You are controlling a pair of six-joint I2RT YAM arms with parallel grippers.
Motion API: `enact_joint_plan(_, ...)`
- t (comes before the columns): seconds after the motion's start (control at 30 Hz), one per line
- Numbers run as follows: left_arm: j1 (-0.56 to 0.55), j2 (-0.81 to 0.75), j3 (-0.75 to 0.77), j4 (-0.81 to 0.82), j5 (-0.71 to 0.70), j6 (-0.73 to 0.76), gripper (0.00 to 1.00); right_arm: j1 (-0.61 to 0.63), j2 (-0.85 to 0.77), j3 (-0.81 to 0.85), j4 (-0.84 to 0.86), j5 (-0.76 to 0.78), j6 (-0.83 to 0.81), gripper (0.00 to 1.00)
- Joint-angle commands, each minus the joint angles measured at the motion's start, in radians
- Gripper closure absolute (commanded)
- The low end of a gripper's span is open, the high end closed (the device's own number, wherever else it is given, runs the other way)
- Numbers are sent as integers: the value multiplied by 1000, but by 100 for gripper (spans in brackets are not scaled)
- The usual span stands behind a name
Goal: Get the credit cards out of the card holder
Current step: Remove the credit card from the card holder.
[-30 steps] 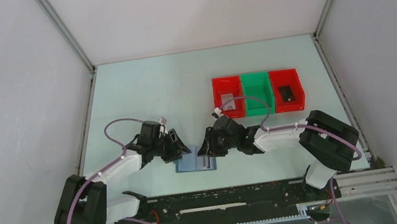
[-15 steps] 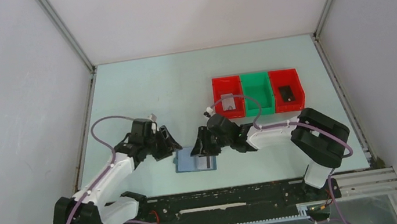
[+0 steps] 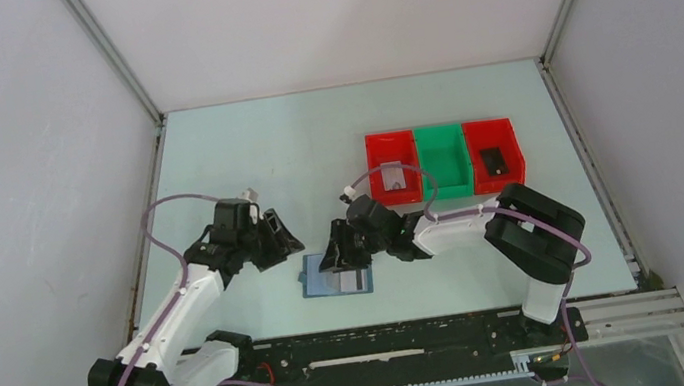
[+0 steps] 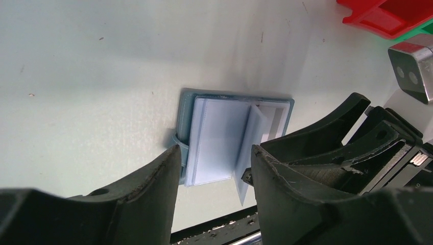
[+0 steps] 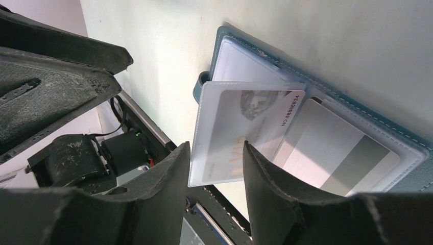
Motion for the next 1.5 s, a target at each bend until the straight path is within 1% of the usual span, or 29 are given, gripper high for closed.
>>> enact_joint_plan(0.0,6,-11,-2,33,30,1,42,10,-27,28,-13,23,-30,49)
enact_joint_plan(0.13,6,-12,-8,40,31,-3,42,8,-52,25,-16,33,-33,48)
enact_joint_plan(0.37,6,-2,-3,40,33,2,41,3,-98,25,12,7,-44,44)
enact_joint_plan(0.47,5,-1,-2,53,48,-2,42,2,-120,20,-19,29,-54,44)
enact_joint_plan(0.57,-10,-4,-19,111,111,-23,42,-12,-136,-24,-24,61,-25,45)
enact_joint_plan(0.67,-18,14,-90,296,301,-113,43,-41,-129,-94,37,41,37,46)
enact_joint_plan(0.73,-30,37,-113,344,330,-139,42,-59,-114,-123,82,8,71,47)
enact_joint_plan(0.87,-32,97,-155,385,344,-155,43,-65,-81,-131,118,-21,96,47)
enact_joint_plan(1.17,-33,164,-189,331,182,-134,43,-81,25,-131,207,-76,162,48)
enact_joint_plan(1.3,-32,216,-195,323,137,-121,44,-82,44,-131,217,-71,180,49)
enact_joint_plan(1.47,-32,268,-212,344,125,-122,44,-83,64,-131,224,-67,192,50)
